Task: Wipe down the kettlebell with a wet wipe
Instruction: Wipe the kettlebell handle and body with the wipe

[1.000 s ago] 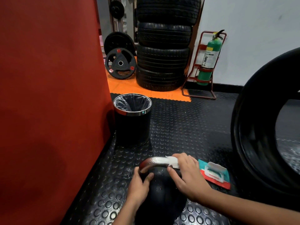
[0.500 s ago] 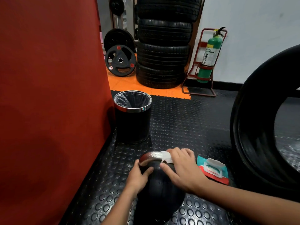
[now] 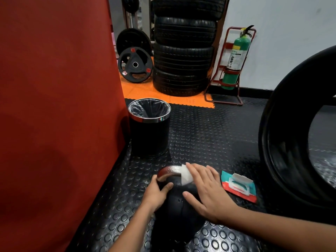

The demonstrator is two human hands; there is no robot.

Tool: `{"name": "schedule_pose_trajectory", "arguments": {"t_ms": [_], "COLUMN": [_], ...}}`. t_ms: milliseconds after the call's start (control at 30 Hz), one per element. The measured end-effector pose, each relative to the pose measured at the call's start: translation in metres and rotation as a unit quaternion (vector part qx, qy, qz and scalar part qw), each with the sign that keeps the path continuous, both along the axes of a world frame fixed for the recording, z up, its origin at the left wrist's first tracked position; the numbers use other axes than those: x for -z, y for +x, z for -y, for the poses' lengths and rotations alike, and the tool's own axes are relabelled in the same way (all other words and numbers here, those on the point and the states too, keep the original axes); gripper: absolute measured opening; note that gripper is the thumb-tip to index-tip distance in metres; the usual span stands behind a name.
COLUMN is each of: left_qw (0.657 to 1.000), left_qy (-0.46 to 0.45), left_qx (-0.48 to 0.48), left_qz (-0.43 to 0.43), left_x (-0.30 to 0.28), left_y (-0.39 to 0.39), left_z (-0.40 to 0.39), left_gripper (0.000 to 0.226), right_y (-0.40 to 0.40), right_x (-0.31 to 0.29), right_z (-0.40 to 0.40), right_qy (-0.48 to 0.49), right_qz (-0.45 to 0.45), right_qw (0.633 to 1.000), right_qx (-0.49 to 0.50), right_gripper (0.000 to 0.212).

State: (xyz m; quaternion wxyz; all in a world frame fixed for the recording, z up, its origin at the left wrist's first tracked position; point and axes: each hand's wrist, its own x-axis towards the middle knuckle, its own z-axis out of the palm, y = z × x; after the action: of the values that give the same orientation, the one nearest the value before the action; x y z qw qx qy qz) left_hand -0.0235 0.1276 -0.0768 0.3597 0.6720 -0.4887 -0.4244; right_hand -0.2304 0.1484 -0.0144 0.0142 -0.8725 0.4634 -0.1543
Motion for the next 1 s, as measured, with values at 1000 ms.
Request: {"name": "schedule_pose_trajectory", "arguments": {"t_ms": [1000], "left_qw": [1.000], "left_qy": [0.011], "left_qx": [-0.015], "left_qz": [0.019], "left_x": [0.005], "left_y": [-0.001], "left_z": [-0.004], "left_gripper": [0.030], "right_y": [-0.025], "right_x": [0.002], "right_z": [0.007], "right_qy": [0.057], "right_qz": [0.048], "right_qw": [0.997], "right_qx": [0.024], "right_gripper": [0.068]}}
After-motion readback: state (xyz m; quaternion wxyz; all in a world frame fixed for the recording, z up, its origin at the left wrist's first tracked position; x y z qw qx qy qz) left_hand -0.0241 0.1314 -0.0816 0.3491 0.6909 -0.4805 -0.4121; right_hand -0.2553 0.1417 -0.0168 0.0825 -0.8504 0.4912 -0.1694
